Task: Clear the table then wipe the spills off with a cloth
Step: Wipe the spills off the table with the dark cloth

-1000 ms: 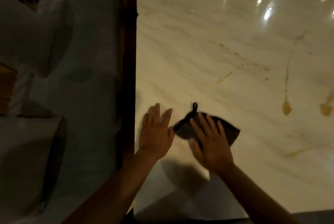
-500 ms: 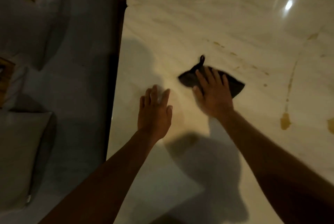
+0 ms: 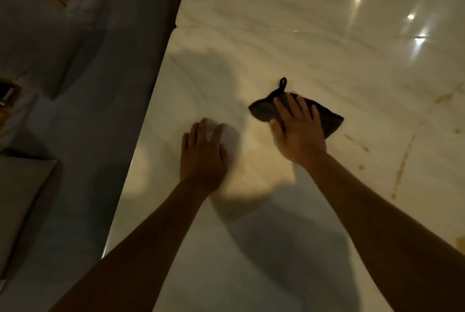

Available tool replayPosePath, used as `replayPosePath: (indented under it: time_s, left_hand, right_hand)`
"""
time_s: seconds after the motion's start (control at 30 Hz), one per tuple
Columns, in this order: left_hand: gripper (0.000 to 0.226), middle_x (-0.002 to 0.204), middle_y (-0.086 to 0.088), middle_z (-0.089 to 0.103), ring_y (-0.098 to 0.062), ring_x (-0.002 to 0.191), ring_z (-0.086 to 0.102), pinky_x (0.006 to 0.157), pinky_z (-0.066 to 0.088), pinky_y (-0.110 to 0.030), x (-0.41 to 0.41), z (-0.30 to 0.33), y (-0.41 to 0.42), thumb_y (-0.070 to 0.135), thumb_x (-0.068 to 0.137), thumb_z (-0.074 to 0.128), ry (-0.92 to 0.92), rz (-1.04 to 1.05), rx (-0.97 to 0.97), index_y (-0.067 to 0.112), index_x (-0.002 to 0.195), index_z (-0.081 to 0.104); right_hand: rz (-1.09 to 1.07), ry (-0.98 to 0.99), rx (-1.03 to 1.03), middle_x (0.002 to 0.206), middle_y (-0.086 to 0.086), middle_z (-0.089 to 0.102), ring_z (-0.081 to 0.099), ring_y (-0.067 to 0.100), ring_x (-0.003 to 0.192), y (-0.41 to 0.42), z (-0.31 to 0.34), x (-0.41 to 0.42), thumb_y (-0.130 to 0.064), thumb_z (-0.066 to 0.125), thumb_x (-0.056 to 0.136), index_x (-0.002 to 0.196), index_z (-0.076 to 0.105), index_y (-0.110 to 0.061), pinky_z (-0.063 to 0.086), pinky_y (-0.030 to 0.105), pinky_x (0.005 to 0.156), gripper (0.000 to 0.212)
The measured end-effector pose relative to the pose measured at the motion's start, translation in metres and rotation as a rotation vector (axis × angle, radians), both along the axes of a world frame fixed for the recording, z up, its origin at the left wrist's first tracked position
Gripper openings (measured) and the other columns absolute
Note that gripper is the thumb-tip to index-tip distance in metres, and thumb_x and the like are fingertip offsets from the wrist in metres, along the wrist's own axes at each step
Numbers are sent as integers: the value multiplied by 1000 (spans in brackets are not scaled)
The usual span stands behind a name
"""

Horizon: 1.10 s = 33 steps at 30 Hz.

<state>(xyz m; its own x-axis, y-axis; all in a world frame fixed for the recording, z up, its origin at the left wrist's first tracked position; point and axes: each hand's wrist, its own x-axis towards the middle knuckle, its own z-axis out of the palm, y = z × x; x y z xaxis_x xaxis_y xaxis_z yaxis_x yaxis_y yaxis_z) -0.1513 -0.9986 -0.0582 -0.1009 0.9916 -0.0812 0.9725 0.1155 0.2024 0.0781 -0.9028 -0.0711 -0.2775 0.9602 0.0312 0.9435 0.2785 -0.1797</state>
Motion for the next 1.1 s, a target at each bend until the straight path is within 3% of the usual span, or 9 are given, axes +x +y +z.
replayPosePath:
  time_s: [0.07,0.2,0.3,0.43,0.57,0.73,0.83,0.97,1.1]
  left_hand:
    - [54,164,-14,26,-35,151,23,123,19,-49,-1,-2,9,36,103,34,-2,-5,32,30,156,33]
    - [55,163,-14,29,-34,151,25,123,22,-48,-7,-4,33,37,102,30,-23,-23,59,27,155,36]
    - [53,162,-14,31,-34,150,27,122,24,-47,-4,-4,53,35,101,36,-5,-43,79,27,153,39]
    - [59,160,-14,35,-35,147,31,120,25,-47,9,-1,79,40,96,31,8,-50,99,27,152,42]
    - [58,162,-14,31,-36,147,29,119,24,-49,19,-1,105,40,99,30,32,-62,68,28,155,37]
    - [53,166,-8,26,-33,151,23,122,20,-45,24,-8,140,29,103,40,-8,-45,70,34,156,36]
    - [52,165,-7,27,-32,151,24,122,22,-44,23,-10,160,31,104,40,13,-47,77,33,156,36]
    - [52,160,-9,37,-33,146,33,120,27,-45,33,-12,169,39,101,40,32,-2,150,31,152,44]
    - [54,156,-8,42,-33,142,37,119,29,-46,36,-17,169,42,97,38,29,18,204,30,149,48]
  right_hand:
    - [43,-3,29,161,6,29,24,30,149,-20,0,-9,-50,28,101,154,32,-26,17,52,120,59]
    - [383,-5,-24,165,0,18,9,23,153,-68,5,4,-50,32,103,156,24,-30,9,49,123,58]
    - [419,-29,1,163,0,23,16,25,152,-34,7,9,-50,29,103,156,26,-30,12,49,122,57]
    - [160,-40,63,158,6,35,31,31,145,64,0,16,-50,23,101,154,33,-25,23,51,115,59]
    - [-114,1,41,159,11,32,27,35,146,109,-3,10,-51,23,100,154,32,-22,20,54,117,61]
    - [230,-4,49,160,5,30,24,30,148,45,1,9,-50,24,103,154,32,-25,20,53,119,58]
    - [339,-30,43,161,2,29,22,27,149,56,1,24,-50,23,104,154,31,-27,18,50,120,56]
    - [94,-25,112,157,6,37,33,31,144,145,-3,42,-53,21,99,152,36,-24,26,52,114,62]
    - [-236,10,61,160,9,29,23,34,147,191,-3,26,-51,22,98,155,30,-23,16,55,117,63]
